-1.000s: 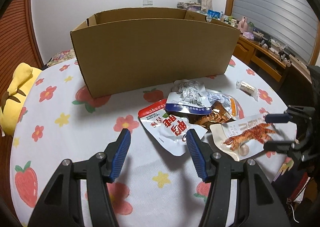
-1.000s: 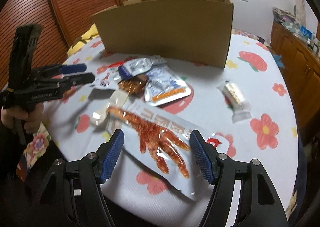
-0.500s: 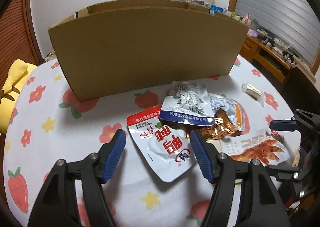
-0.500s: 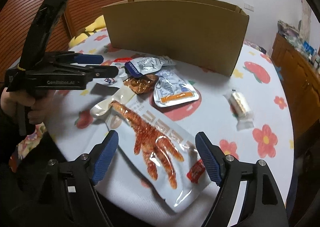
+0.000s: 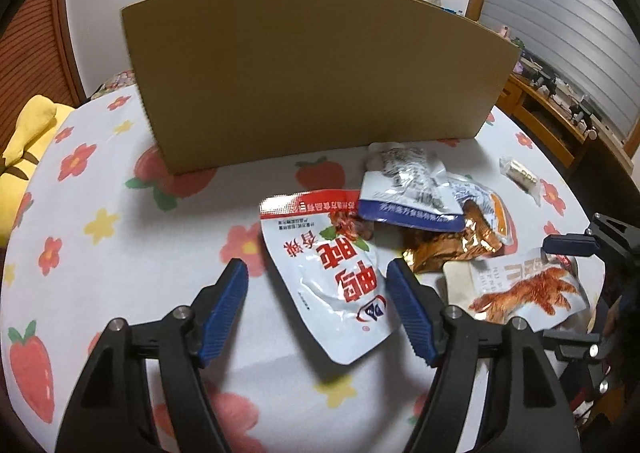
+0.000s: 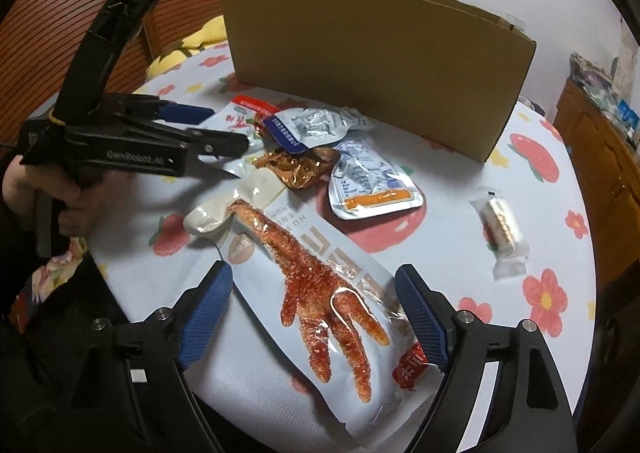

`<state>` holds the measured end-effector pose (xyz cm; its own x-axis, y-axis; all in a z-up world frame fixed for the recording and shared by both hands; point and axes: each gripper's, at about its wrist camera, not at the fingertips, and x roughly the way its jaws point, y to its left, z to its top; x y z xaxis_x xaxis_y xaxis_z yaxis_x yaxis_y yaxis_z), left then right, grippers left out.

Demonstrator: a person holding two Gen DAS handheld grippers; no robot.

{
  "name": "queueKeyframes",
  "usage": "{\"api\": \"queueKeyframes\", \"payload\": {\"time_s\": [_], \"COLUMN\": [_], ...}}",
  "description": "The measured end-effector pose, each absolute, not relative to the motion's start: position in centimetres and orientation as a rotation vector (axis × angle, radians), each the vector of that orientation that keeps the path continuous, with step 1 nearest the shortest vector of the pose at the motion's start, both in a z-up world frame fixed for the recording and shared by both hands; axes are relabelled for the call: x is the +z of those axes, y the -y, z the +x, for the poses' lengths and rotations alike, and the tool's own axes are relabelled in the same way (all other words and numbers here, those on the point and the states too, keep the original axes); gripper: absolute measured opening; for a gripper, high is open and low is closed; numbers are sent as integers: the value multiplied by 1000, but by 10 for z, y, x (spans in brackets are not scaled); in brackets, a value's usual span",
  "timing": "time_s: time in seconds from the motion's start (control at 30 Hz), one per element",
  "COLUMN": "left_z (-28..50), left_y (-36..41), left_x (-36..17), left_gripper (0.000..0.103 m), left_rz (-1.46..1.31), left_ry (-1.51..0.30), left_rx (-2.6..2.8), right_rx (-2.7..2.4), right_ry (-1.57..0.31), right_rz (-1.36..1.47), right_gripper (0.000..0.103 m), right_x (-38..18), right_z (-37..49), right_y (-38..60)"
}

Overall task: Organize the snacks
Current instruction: 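Move both open tools back toward the remaining spicy strip packets, then grasp the white duck-neck pouch with the left tool while the right tool grasps the chicken-feet packet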

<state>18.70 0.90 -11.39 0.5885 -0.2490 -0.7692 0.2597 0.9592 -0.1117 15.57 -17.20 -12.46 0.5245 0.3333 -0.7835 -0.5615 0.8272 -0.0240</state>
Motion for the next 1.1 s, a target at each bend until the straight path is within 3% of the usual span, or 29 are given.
{"api": "queueKeyframes", "payload": {"time_s": [0.5,0.57,0.6,0.63,0.77,0.9,1.1], "left_z": [188,187,186,185,180,177,177], "left_y": [2,0,-1,-1,-8,-18,-21], "left_x": [-115,-115,-115,-115,-113,-108,-109], "left_gripper": [72,66,57,54,51,42,45], "left_rz": [89,92,105,116,111,71,75], "left_ry": [-912,-908,-904,-899,-893,-879,-888], "left_rx": [-284,-285,-275,-270,-307,-322,-329], "right_rx": [550,552,552,552,553,557,567], "right_ry": [-882,-883,-883,-883,-884,-885,-888], "right_rz": [-332,-332,-332,-332,-331,-340,-352], "right_gripper": [89,89,89,89,89,89,90], "right_x": [-130,-130,-130,-131,-131,-131,-133], "right_z": [156,157,157,157,157,159,161], "right_y": [168,168,168,168,168,166,163]}}
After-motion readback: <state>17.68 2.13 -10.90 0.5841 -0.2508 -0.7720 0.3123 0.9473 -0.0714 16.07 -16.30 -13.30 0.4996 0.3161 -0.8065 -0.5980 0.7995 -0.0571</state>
